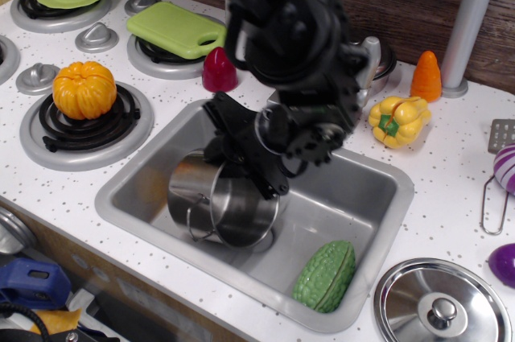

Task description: Flip pot upright in sink

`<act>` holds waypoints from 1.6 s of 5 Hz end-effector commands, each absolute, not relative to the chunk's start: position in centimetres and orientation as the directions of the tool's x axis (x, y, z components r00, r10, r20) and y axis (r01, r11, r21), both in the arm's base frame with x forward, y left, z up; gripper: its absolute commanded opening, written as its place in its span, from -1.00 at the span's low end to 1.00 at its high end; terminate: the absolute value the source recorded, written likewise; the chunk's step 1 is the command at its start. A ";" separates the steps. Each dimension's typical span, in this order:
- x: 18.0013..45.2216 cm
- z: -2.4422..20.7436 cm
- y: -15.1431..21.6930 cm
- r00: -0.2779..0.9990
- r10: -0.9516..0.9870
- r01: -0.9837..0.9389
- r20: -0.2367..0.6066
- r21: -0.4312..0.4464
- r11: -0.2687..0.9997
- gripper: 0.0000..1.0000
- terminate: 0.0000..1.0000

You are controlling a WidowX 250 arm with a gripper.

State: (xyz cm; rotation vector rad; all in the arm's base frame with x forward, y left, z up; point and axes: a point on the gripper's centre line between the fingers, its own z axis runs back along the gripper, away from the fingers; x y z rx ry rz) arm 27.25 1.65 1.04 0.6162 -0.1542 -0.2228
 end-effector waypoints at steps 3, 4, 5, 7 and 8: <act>28.0 2.3 1.7 0.941 -0.292 0.176 0.171 0.488 0.855 1.00 -1.00; 27.8 2.0 2.0 0.908 -0.342 0.205 0.242 0.456 0.866 1.00 -1.00; 27.8 2.0 2.0 0.908 -0.342 0.205 0.242 0.456 0.866 1.00 -1.00; 27.8 2.0 2.0 0.908 -0.342 0.205 0.242 0.456 0.866 1.00 -1.00; 27.8 2.0 2.0 0.908 -0.342 0.205 0.242 0.456 0.866 1.00 1.00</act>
